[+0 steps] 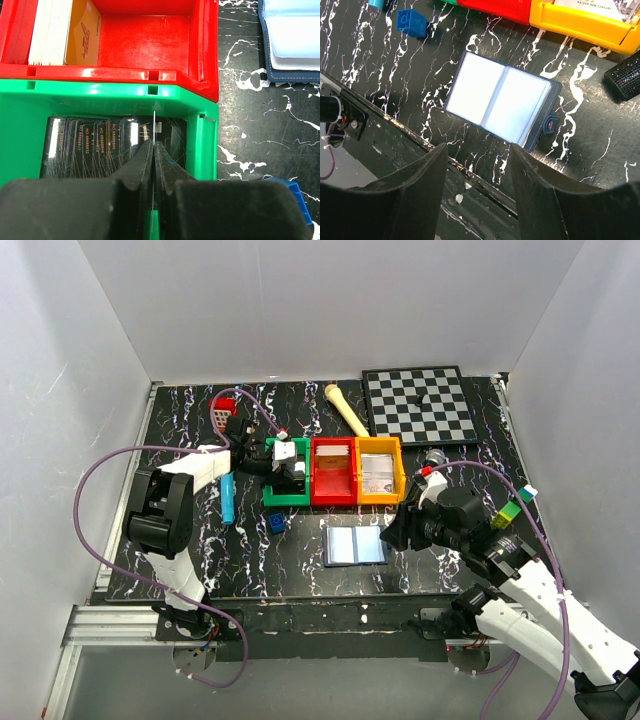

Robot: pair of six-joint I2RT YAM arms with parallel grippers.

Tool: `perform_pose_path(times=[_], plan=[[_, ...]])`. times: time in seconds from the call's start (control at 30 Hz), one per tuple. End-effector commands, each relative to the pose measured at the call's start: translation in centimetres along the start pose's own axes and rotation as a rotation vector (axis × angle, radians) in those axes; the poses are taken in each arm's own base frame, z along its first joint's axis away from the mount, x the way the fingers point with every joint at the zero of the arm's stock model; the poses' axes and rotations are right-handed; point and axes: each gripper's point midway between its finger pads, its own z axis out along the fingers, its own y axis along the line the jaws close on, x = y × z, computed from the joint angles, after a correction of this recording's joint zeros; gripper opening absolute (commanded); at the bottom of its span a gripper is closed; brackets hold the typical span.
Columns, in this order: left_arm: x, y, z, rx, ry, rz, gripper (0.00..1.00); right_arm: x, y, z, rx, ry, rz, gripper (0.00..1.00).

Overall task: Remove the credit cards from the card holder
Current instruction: Place the credit card in the storage box.

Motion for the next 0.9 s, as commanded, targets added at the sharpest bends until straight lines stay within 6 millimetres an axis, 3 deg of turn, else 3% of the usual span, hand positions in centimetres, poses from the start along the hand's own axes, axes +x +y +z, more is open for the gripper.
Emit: perform_pose_path(times=[0.0,0.2,0.53,0.87], plan=[[0.9,0.1,0.3,-0.005,0.032,0.023,0.00,-0.7,0.3,-0.3,-0.004,-0.024,-0.020,0.60],[0.8,-0.2,0.6,0.009,0.025,0.012,0.00,-0.5,0.0,-0.2,0.004,-0.021,-0.021,0.60],[-2.9,-0.9,-1.1,0.004,-0.037,0.073,0.00,-0.6,0.2,0.0,-0.004,-0.020,-0.017,0.60],[-2.1,-3.5,-0.8,0.061,-0.040,0.042,0.00,-0.3,0.3,0.0,-0.012,-0.018,-0.010,0.60]])
